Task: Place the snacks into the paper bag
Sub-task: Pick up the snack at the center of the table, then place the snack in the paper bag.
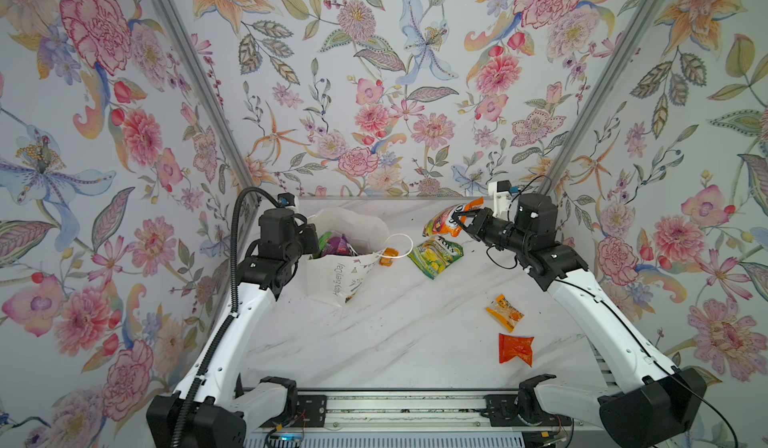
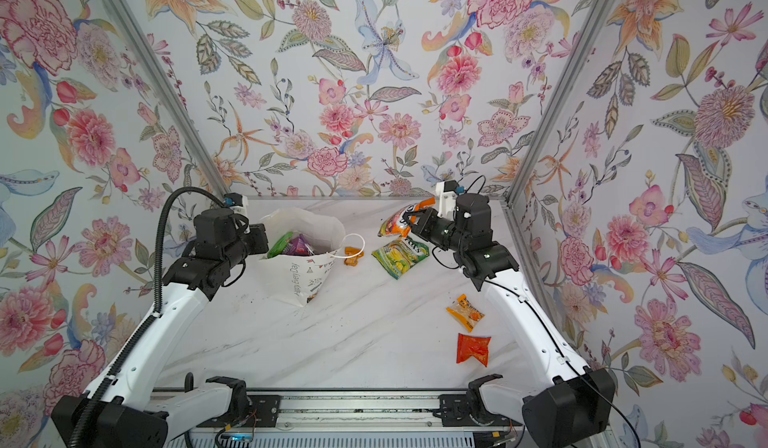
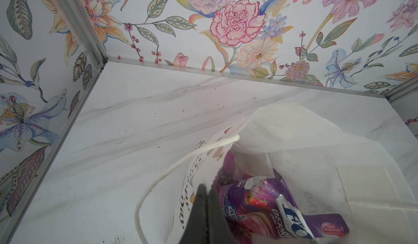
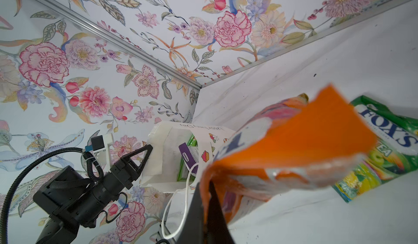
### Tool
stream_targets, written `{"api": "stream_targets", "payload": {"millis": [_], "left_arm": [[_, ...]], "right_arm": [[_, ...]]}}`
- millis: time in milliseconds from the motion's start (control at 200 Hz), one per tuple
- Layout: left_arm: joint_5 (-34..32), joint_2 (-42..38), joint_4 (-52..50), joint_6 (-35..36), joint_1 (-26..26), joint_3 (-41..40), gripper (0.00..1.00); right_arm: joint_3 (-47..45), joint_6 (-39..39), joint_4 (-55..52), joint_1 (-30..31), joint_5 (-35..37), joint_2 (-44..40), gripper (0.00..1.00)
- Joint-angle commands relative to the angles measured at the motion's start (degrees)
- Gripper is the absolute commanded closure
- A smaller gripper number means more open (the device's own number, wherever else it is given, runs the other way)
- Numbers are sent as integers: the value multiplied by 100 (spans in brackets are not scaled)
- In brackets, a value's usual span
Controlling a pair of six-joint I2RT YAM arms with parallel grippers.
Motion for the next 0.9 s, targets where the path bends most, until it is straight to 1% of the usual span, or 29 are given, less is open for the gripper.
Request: {"api": "stream_targets", "payload": {"millis": [0,215,480,651,706,726,896], "left_arm": [[136,78,-48,9,51,304,100],[197,120,-120,-24,51,420,100],[347,138,-51,-49,51,428,100],[330,145,-55,-36,51,445,100],[335,155,-46,-20,52,433,100],[330,155,-39,-18,58,419,100],[330,127,21,-20,51,324,100]], "right_arm": [[565,-304,-54,130,145,204,100],[1441,-356,-76,531,189,703,100],[2337,-535,-200,1254,148,1272,100],[2507,-611,-227,1707,127,1515,100],[2524,-640,-220,1739,145,1578,100],[2541,-637,-226,1919,138,1605,100],[2716,-686,-223,2233,76,1837,100]]}}
